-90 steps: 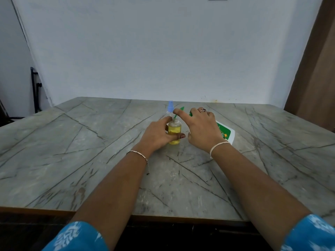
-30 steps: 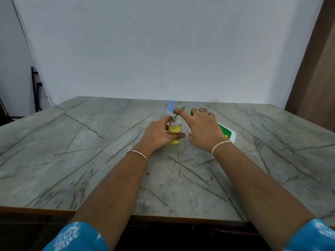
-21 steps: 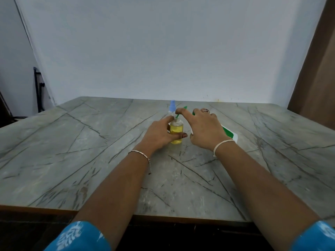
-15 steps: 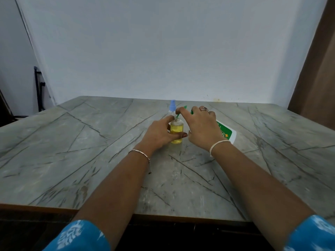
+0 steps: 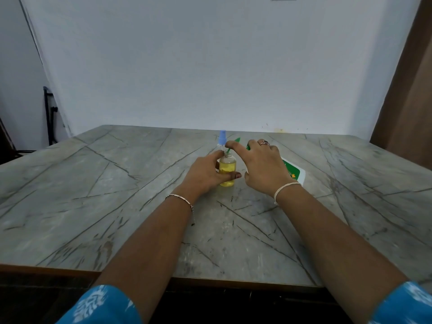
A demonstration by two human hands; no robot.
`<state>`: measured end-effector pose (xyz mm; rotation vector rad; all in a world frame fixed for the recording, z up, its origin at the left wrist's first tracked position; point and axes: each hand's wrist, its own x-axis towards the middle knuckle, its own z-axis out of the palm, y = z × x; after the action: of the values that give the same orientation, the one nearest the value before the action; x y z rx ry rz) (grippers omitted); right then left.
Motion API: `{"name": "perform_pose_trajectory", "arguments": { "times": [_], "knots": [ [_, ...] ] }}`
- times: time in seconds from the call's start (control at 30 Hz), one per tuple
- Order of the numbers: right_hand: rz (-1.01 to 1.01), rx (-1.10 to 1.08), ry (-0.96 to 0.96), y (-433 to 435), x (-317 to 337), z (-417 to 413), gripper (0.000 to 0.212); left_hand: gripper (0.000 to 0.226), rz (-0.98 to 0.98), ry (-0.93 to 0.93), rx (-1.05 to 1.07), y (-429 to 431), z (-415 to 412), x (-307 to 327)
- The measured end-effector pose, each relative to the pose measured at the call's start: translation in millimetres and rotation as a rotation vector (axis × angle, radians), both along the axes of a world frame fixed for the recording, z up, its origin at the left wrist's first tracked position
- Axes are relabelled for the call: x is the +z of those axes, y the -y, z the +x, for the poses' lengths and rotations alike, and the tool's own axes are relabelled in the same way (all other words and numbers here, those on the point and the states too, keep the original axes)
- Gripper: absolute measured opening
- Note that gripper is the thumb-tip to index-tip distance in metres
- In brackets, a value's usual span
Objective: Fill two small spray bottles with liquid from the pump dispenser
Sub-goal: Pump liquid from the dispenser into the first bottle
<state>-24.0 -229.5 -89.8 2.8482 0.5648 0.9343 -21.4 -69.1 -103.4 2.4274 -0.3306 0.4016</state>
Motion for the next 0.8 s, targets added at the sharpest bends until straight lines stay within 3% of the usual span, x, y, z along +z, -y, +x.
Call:
{"name": "perform_pose_trajectory", "arguments": {
  "times": [0.43,0.8],
  "knots": [
    [-0.015,-0.045,0.047,-11,-1,2,0.074,0.068,-0.006,0.017,-0.012,-3,3,-2],
    [-0.042,-0.02,0.032,-2,-2,0,0.081,0.067,-0.024,0.018,-0.018,-3,5,-3]
  ]
}}
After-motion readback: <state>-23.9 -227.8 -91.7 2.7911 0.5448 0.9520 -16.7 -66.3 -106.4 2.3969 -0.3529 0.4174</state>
